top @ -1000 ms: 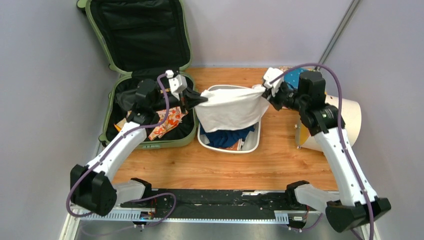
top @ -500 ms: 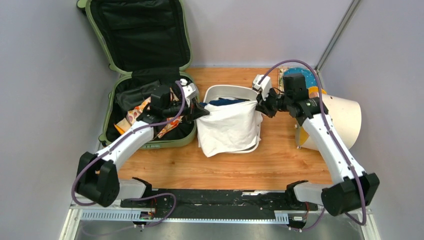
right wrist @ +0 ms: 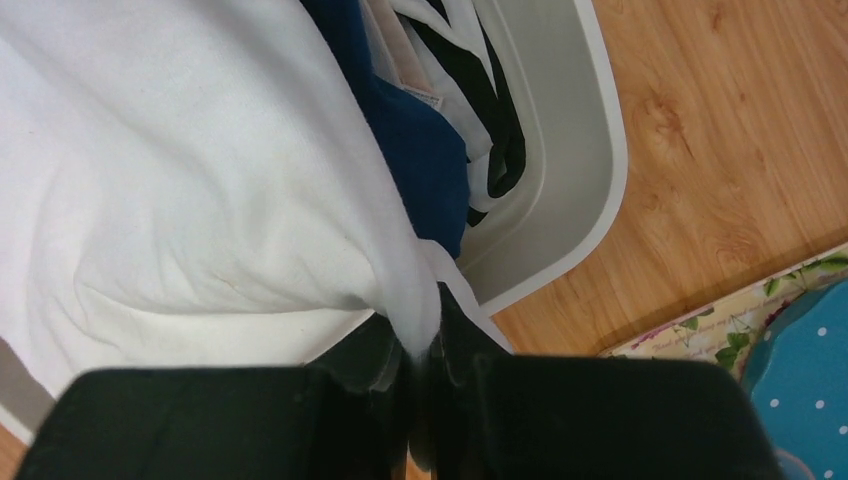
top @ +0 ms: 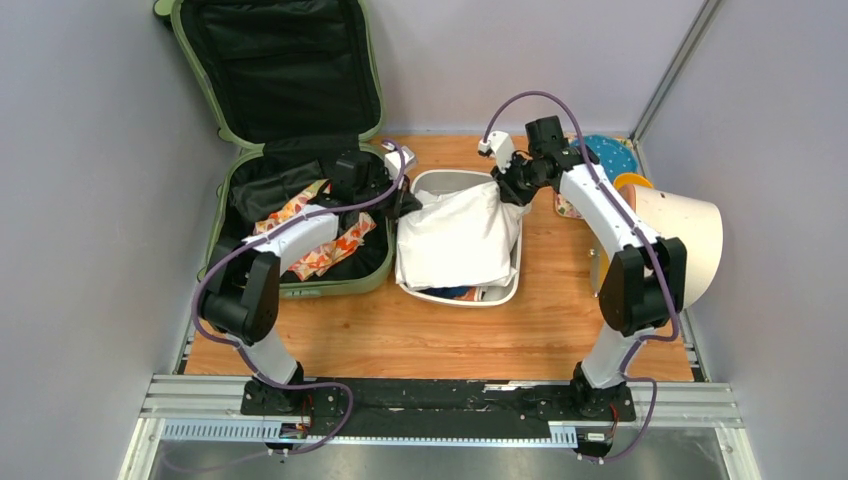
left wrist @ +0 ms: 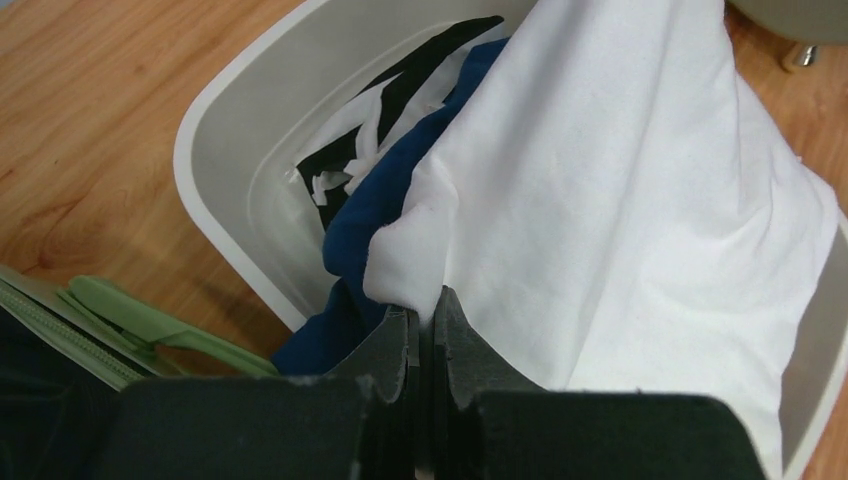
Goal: Open, take out, and arrange the luggage
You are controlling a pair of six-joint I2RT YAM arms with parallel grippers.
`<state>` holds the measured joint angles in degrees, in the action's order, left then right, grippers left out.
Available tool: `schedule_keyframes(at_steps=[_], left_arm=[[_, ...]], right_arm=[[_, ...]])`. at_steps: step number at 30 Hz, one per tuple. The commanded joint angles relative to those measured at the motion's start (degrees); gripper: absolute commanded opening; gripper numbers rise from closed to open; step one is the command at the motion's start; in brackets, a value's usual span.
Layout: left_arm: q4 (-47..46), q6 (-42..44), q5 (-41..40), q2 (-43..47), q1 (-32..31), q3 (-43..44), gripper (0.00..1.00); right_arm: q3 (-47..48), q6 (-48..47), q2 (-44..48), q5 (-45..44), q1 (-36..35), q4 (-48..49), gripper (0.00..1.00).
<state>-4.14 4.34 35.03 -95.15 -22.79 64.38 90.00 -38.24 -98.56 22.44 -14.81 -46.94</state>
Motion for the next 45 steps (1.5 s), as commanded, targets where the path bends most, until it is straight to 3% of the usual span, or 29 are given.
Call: schedule_keyframes(at_steps=[1,3,4,5,7,9,13,16,22,27,31,37,45], left_arm=[[-1.92,1.11,-3.11,-3.01,0.29,3.56,0.00],[0.17,0.76,-3.91,-4.95,0.20,5.75,0.00],[1.75,0.85,-4.52,-6.26,0.28,8.89,0.07],[6.73,1.72,-4.44,-6.88,0.29,10.92,0.30],[11.50,2.69,-4.35,-7.59,0.46,16.79,0.46],[16.87,2.26,-3.74,-7.07,1.16,19.89,0.55],[22.94,-2.04,6.95,-2.68,6.42,24.82,0.74],[28.65,-1.88,10.66,0.48,12.40,24.40,0.80],[38.58,3.29,15.77,4.44,29.97,19.30,0.80],[46.75,15.76,7.10,4.54,38.68,17.10,0.79],[52.21,24.82,5.85,-0.45,45.36,19.45,0.72],[58.81,31.07,0.14,-7.14,46.60,23.25,0.71],[51.79,30.29,2.23,-11.89,46.34,24.29,0.70]], right_arm=[[5.36,0.53,-4.08,-5.21,0.31,-2.27,0.15],[8.59,1.41,-5.40,-5.21,0.39,-3.77,0.47],[10.44,1.67,-6.72,-5.04,0.31,-6.56,0.58],[12.20,2.02,-7.25,-4.69,0.39,-8.07,0.75],[17.48,2.99,-8.22,-3.89,0.31,-11.32,0.87],[20.64,3.78,-7.96,-2.93,0.31,-12.03,0.88],[20.23,5.80,-4.55,3.30,0.13,-11.60,0.88],[16.81,7.47,-2.61,7.35,-0.74,-9.85,0.88],[14.33,12.48,-3.03,12.98,-2.86,-6.07,0.85],[15.64,14.51,-4.96,15.00,-4.26,-3.60,0.85],[18.37,15.38,-7.08,15.80,-5.40,-3.34,0.85],[21.88,16.70,-9.36,15.97,-6.11,-2.98,0.85],[21.98,17.23,-10.16,16.50,-6.29,-2.19,0.84]])
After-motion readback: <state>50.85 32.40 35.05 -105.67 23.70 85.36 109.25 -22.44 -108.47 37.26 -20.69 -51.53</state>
